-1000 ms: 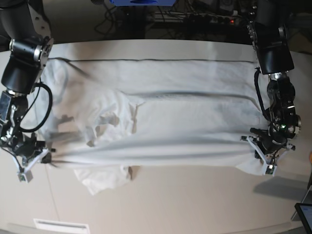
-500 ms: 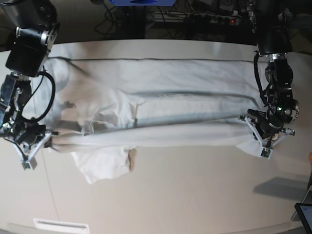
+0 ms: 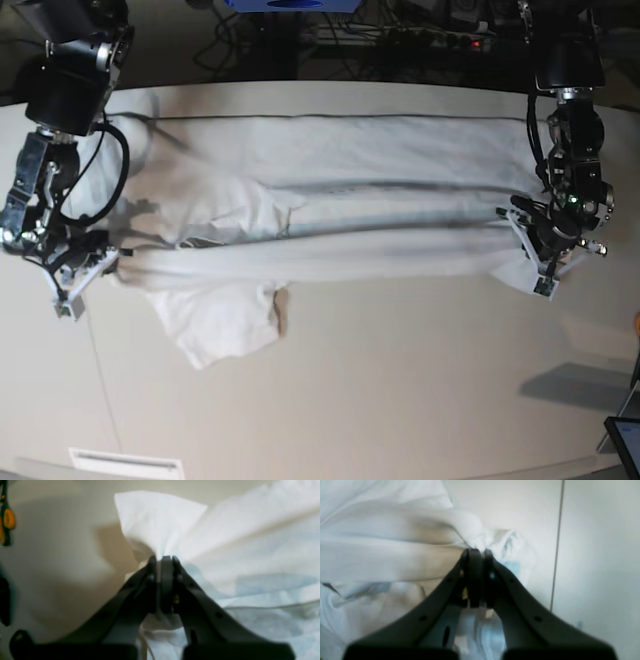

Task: Fold the T-shirt properly
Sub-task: 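Release the hem and move the right gripper to the protruding sleeve fabric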

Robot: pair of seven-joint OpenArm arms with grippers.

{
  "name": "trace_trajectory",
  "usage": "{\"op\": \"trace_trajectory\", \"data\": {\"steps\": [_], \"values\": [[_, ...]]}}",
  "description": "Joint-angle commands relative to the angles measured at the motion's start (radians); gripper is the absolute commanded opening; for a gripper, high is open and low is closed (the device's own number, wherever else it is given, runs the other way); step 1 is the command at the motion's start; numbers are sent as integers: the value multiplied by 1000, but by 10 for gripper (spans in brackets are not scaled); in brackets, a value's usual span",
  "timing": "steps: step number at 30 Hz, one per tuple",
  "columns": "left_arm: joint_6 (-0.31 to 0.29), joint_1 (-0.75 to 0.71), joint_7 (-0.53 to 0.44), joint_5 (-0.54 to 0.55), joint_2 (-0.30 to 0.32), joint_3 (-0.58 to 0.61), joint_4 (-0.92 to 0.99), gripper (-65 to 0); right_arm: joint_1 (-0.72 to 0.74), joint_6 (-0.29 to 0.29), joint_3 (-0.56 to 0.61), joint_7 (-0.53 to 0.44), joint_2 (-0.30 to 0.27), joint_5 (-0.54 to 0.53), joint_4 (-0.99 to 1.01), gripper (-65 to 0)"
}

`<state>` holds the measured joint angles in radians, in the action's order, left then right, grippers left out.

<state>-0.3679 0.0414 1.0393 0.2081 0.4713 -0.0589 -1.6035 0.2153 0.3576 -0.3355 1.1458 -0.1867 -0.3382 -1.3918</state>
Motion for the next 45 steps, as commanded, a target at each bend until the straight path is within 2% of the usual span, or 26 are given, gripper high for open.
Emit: {"op": "trace_trajectory", "data": {"steps": [1, 10, 15, 28, 33, 35, 37, 40, 43, 45], "values": [[16, 10, -3, -26, 37, -12, -13, -650, 13, -12, -4, -17, -21, 6, -19, -643], [16, -50, -9, -26, 51, -3, 6, -650, -11, -12, -3, -28, -23, 9, -19, -643], [16, -54, -11, -28, 56, 64, 53, -650, -34, -12, -3, -39, -23, 11, -14, -643], [16, -51, -7, -28, 71, 60, 45, -648, -46, -12, -4, -33, -24, 11, -19, -625], [16, -53, -4, -26, 108, 60, 45, -633, -46, -12, -4, -10, -23, 9, -25, -524], [16, -51, -4, -26, 122, 58, 45, -573, -46, -12, -4, -8, -23, 9, -62, -477], [16, -50, -4, -22, 134, 58, 45, -484, -46, -12, -4, 9, -21, 9, -100, -435], [16, -48, -4, -19, 146, 57, 44, -351, -46, -12, -6, 44, -21, 9, -174, -335], [16, -48, -4, -19, 146, 57, 15, -297, -46, -19, -6, 75, -21, 9, -225, -222], [16, -48, -3, -19, 146, 57, -7, -294, -46, -59, -6, 86, -20, 9, -237, -160]]}}
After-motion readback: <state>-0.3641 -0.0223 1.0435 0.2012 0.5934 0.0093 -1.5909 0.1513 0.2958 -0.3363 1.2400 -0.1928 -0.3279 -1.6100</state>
